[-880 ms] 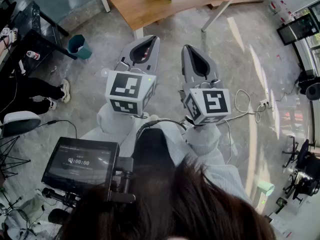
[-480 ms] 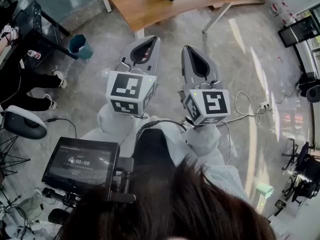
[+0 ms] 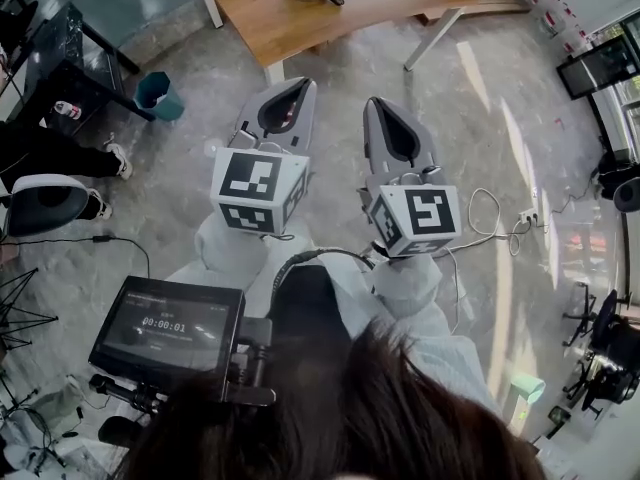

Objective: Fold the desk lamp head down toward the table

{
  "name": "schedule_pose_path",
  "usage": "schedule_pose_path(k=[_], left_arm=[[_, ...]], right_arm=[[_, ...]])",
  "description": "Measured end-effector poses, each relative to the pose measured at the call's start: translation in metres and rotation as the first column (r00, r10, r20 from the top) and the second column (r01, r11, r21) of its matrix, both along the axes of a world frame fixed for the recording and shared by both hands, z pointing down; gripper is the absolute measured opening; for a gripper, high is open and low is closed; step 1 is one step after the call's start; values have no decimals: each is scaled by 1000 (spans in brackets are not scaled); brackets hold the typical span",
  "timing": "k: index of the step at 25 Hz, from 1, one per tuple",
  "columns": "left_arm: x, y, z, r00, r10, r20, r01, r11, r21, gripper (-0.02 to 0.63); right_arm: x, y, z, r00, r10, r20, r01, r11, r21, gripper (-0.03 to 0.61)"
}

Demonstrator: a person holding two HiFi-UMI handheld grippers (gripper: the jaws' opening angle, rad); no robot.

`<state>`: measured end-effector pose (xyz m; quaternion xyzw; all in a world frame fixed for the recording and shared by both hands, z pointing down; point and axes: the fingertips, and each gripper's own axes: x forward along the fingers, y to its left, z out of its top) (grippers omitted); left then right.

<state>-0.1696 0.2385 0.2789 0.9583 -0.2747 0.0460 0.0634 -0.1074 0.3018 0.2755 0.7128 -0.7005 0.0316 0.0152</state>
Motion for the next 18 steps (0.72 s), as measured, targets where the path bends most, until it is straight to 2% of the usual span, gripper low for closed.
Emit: schedule_pose_path(k=[3,7,18], left_arm=[[19,-7,13,1000,-17,9,17,1000,-16,3],[34,-44,25,998,-52,23,52,998,-28,3],[107,-211,33,994,-103,35,104,994,-25,3]], right_arm=[[27,-1,9,1000,4,5,-4,1000,-5,2],[53,-27,18,1000,-2,10,3,1000,-6,2],[140,-199,20,998,-59,-9,59,998,-16,2]])
